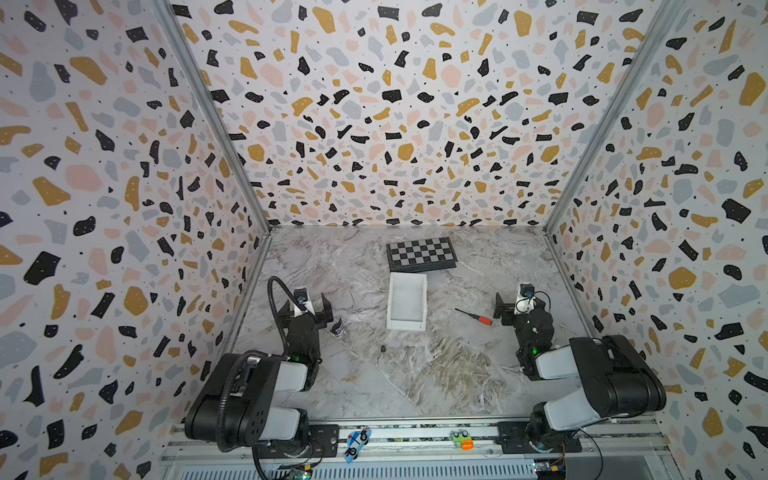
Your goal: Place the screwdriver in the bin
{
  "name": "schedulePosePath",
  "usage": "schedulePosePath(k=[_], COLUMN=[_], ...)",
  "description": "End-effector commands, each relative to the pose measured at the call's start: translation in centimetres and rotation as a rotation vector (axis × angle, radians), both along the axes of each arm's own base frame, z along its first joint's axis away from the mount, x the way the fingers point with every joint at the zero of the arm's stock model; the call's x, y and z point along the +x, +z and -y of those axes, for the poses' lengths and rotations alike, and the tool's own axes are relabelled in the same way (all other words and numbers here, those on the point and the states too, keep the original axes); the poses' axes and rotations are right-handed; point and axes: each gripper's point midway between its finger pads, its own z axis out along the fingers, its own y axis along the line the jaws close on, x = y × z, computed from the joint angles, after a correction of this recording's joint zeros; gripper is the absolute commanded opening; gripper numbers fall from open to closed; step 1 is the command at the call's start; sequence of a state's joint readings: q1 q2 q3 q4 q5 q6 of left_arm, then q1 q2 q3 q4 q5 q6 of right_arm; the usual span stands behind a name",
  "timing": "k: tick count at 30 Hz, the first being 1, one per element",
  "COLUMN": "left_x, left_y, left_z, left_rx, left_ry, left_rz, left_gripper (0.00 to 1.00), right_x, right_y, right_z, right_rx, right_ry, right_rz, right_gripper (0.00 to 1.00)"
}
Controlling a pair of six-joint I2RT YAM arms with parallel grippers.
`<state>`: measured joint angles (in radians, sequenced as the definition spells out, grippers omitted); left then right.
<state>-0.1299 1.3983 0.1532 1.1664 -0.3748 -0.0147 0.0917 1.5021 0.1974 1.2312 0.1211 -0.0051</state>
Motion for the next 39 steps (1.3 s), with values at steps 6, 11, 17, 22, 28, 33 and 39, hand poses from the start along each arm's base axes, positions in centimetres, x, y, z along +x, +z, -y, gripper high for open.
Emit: schedulePosePath(k=[6, 11, 17, 22, 28, 33, 39], left_x=[0.3, 0.4, 0.4, 0.4, 0.4, 0.1, 2.4], left_y=[1.3, 1.3, 1.3, 1.3, 1.3, 1.5, 5.4], left_z=[-0.2, -0.2, -0.2, -0.4, -0.4, -1.1, -2.7], left_rx=[-0.009, -0.009, -0.009, -0.012, -0.014, -0.023, -0.095], left_ry=[0.007, 0.007, 0.007, 0.020, 0.022, 0.067, 0.213], left_rz=[0.048, 0.048, 0.049, 0.048, 0.049, 0.056, -0.065], left_gripper=[1.00, 1.00, 1.00, 1.00, 1.00, 1.00, 1.00], right_x=[0.3, 0.3, 0.3, 0.3, 0.3, 0.1, 1.9], right_y=[1.1, 1.1, 1.1, 1.1, 1.1, 1.3, 5.2], right_z=[-0.1, -0.1, 0.0, 0.0, 0.0, 0.1, -1.5], right_rx=[0.006, 0.007, 0.008, 0.011, 0.015, 0.035, 0.056], right_ry=[-0.003, -0.002, -0.004, 0.000, 0.001, 0.024, 0.179], right_rz=[0.033, 0.034, 0.032, 0.031, 0.033, 0.044, -0.074], right_gripper=[0.99, 0.99, 0.99, 0.99, 0.99, 0.99, 0.99])
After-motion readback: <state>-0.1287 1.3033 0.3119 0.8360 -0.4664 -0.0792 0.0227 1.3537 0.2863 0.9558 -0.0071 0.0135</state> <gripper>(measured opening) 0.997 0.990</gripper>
